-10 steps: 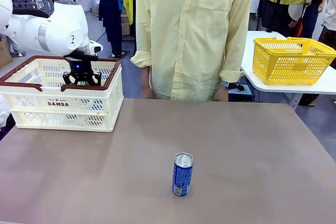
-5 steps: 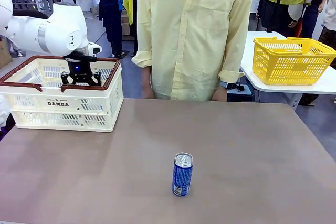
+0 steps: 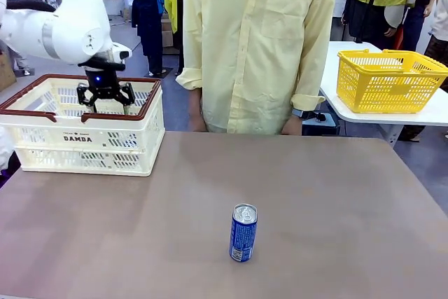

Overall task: Place the drinks into the Shopping basket.
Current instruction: Pick up one drink and place it into the Shopping basket.

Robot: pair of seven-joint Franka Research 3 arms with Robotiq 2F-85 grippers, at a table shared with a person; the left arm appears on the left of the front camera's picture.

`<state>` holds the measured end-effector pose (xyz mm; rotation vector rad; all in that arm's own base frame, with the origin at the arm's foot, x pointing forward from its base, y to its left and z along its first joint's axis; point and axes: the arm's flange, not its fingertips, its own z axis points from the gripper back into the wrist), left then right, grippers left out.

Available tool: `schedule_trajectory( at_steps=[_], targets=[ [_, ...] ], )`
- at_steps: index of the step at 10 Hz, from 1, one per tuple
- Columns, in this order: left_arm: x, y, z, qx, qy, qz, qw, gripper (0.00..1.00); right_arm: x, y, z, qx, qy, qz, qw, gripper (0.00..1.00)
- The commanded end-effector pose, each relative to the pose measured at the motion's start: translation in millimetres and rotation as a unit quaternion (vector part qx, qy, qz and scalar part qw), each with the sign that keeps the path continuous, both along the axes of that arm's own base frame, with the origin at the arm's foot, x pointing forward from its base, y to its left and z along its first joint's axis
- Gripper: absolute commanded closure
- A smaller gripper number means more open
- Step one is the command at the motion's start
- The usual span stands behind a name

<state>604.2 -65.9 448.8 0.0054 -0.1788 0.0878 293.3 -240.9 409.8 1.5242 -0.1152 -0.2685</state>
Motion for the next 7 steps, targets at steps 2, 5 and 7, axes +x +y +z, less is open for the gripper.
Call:
schedule_trajectory(
  at_steps=[2, 5, 7],
  targets=[
    [-73.6, 34.2, 108.4, -0.117, -0.038, -0.083, 0.989, 0.00, -1.7, 1.3, 4.3, 0.004, 0.005, 0.000, 1.000, 0.00],
    [-170.7, 56.1, 147.3, -0.266, 0.000, -0.198, 0.943, 0.00, -1.7, 1.3, 4.3, 0.004, 0.005, 0.000, 1.000, 0.00],
    [-224.0, 84.7, 117.7, -0.412, -0.011, -0.267, 0.871, 0.00, -1.7, 1.3, 4.3, 0.004, 0.005, 0.000, 1.000, 0.00]
  ],
)
